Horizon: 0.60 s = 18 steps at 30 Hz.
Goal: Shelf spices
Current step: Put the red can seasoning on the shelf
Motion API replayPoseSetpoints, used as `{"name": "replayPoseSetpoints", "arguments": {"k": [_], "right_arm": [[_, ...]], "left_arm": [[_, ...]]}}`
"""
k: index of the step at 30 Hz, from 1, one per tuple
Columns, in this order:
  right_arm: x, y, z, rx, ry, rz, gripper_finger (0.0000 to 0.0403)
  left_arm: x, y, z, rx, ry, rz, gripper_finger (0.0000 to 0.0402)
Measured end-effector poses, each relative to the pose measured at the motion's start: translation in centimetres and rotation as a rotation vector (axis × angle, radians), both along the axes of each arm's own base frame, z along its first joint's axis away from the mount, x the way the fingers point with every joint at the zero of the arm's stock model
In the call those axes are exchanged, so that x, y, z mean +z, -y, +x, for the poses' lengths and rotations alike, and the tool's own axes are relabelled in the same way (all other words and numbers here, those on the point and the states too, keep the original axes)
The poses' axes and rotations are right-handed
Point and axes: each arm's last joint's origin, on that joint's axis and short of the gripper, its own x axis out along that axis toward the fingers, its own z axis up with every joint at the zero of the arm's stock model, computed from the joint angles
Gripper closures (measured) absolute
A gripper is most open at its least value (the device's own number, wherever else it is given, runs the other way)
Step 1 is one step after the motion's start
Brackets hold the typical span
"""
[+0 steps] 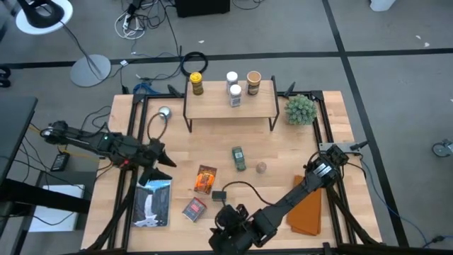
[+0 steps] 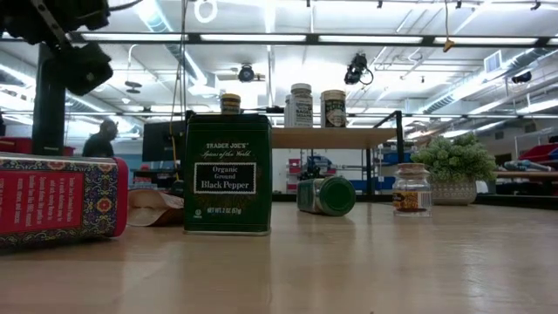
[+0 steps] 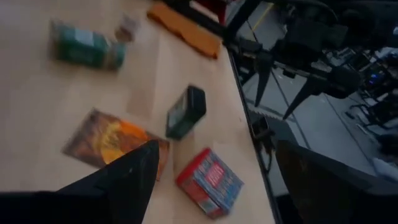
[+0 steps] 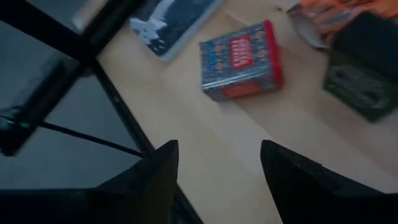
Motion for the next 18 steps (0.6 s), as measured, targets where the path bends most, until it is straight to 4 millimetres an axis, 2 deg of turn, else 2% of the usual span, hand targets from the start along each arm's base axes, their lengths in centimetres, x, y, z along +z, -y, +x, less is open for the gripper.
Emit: {"name": "replayPoseSetpoints", "arguments": {"k": [6,11,18], "right_arm": [[-2.0,-0.3,0.6,-0.023,0.106,0.041,0.0176],[-3.7,0.8,1.2,-0.064,0.119,0.069,0.0176],[-5.3,2.6,2.4,-0.097,0.139,0.147,0.0176]], "left_arm": [[-1.3,1.7,1.1,-0.005,-0.149,-0.029,0.0074],[-2.9,3.3,2.0,0.022,-0.264,0.006,0.0074],[-4.7,5.2,3.8,-0.002,-0.329,0.042,0.0074]]}}
